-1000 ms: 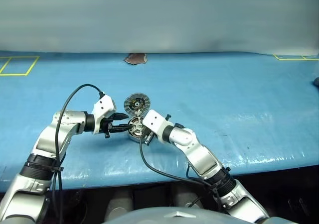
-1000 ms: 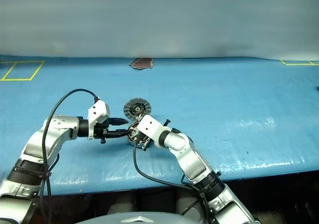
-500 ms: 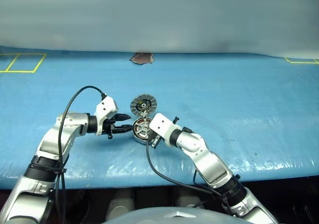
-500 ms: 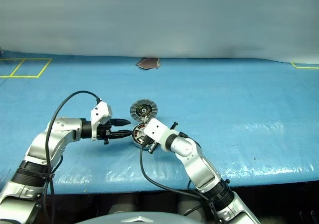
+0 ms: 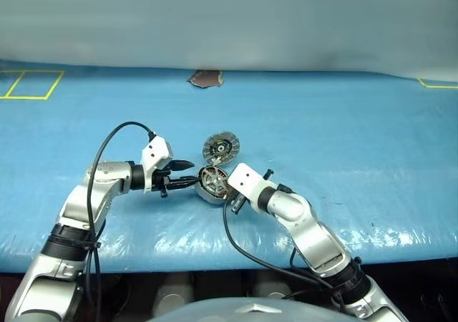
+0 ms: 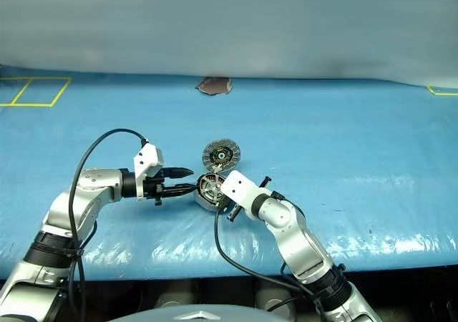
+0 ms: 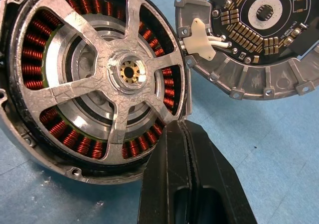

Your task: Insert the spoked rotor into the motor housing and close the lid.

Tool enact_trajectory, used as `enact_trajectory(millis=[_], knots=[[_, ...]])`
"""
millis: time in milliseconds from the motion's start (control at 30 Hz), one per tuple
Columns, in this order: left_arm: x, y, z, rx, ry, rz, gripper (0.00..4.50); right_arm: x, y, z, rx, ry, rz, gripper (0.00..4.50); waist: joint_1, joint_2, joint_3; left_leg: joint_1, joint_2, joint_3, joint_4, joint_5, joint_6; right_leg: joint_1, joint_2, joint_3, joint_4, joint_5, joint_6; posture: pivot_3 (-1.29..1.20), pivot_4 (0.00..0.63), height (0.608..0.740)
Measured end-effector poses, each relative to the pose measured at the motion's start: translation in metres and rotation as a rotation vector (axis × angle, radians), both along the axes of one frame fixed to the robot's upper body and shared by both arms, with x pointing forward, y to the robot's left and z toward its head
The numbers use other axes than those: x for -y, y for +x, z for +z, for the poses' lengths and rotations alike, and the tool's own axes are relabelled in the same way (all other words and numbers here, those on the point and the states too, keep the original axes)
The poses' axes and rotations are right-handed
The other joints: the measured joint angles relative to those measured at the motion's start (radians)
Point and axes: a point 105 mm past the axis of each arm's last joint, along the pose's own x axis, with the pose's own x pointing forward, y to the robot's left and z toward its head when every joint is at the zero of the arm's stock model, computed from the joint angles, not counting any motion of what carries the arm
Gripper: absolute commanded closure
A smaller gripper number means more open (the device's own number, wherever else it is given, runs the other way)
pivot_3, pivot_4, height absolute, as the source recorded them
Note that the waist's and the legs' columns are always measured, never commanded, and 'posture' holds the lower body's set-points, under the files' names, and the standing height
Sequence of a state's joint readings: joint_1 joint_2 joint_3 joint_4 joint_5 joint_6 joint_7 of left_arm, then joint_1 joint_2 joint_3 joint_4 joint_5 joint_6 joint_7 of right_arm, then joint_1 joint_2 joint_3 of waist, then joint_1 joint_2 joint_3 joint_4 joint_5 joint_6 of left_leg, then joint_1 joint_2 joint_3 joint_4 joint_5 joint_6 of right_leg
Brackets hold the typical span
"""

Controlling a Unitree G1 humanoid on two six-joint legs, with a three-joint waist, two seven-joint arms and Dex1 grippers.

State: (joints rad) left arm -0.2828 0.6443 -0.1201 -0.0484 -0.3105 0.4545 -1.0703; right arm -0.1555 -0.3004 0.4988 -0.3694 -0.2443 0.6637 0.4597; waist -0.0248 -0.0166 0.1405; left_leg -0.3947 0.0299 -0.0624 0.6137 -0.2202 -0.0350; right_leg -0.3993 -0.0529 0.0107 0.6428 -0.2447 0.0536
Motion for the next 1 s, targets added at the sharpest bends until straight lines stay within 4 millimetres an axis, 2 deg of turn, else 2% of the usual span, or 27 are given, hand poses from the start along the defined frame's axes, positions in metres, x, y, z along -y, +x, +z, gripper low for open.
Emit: enact_trajectory(millis=[167, 367, 500, 833, 1000], knots=[[-0.016, -0.005, -0.005, -0.033, 0.049, 0.019, 2.15, -0.009, -0.002, 0.010, 0.017, 0.040, 0.029, 4.50, -0.008, 0.001, 0.011, -0.001, 0.000, 0.000, -0.001, 0.000, 0.000, -0.001, 0.001, 0.000, 0.000, 0.000, 0.000, 0.00, 0.150, 0.740], [-0.029, -0.010, -0.006, -0.051, 0.079, 0.042, 2.15, -0.017, -0.002, 0.018, 0.033, 0.051, 0.070, 4.50, -0.011, 0.000, 0.014, -0.011, 0.000, 0.000, -0.001, 0.000, 0.000, -0.010, 0.001, 0.001, 0.001, 0.003, 0.005, 0.00, 0.150, 0.740], [-0.028, -0.011, -0.001, -0.036, 0.070, 0.040, 2.15, -0.024, -0.003, 0.023, 0.040, 0.064, 0.099, 4.50, -0.012, 0.001, 0.015, -0.016, 0.000, -0.001, 0.000, 0.000, 0.000, -0.015, 0.002, 0.001, 0.002, 0.004, 0.007, 0.00, 0.150, 0.740], [-0.031, -0.012, 0.005, -0.047, 0.037, 0.058, 2.15, -0.044, -0.004, 0.032, 0.045, 0.124, 0.162, 4.50, -0.012, 0.001, 0.016, -0.017, 0.000, -0.001, 0.002, 0.000, 0.000, -0.015, 0.002, 0.001, 0.002, 0.005, 0.008, 0.00, 0.150, 0.740], [-0.031, -0.012, 0.005, -0.045, 0.036, 0.057, 2.15, -0.054, -0.008, 0.029, -0.001, 0.164, 0.195, 4.50, -0.012, 0.001, 0.016, -0.016, 0.000, -0.001, 0.004, 0.000, 0.000, -0.014, 0.003, 0.001, 0.003, 0.005, 0.008, 0.00, 0.150, 0.740]])
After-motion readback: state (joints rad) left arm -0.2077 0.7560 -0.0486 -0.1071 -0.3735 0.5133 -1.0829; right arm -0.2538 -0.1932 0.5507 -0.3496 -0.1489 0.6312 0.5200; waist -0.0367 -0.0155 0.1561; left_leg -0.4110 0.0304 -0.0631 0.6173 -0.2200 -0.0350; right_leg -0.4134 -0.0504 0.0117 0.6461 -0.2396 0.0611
